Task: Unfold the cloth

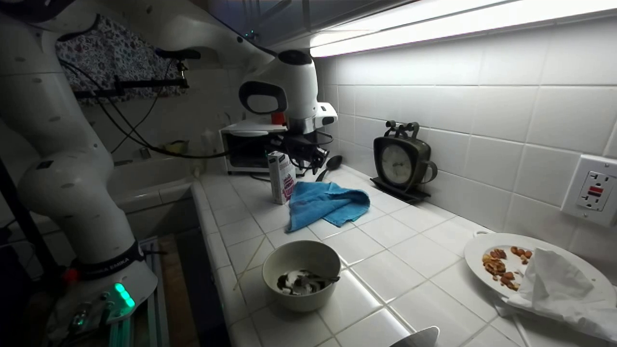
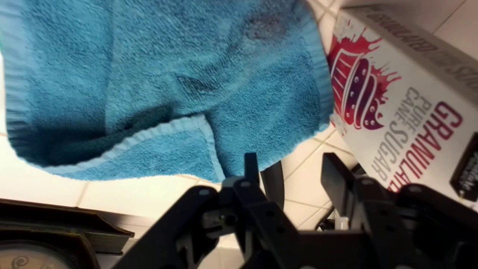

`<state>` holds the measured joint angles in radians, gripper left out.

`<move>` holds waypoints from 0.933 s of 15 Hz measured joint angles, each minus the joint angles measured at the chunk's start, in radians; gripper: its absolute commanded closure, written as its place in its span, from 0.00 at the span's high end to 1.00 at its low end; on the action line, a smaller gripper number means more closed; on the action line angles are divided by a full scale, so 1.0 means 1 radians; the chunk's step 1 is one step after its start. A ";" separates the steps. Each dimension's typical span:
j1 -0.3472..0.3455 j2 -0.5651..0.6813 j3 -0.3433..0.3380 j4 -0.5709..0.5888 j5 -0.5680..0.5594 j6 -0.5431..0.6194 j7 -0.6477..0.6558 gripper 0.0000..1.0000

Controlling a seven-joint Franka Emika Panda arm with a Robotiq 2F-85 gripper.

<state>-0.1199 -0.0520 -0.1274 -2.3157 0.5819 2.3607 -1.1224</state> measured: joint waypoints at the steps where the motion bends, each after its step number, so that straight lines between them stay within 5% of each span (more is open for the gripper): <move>1: -0.007 -0.008 -0.011 -0.002 -0.031 0.000 0.028 0.88; 5: -0.028 -0.009 -0.053 -0.002 -0.071 -0.001 0.086 1.00; 14: -0.062 0.141 -0.084 0.107 0.198 -0.006 0.240 1.00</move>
<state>-0.1821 0.0893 -0.2112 -2.2090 0.7799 2.3546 -0.8824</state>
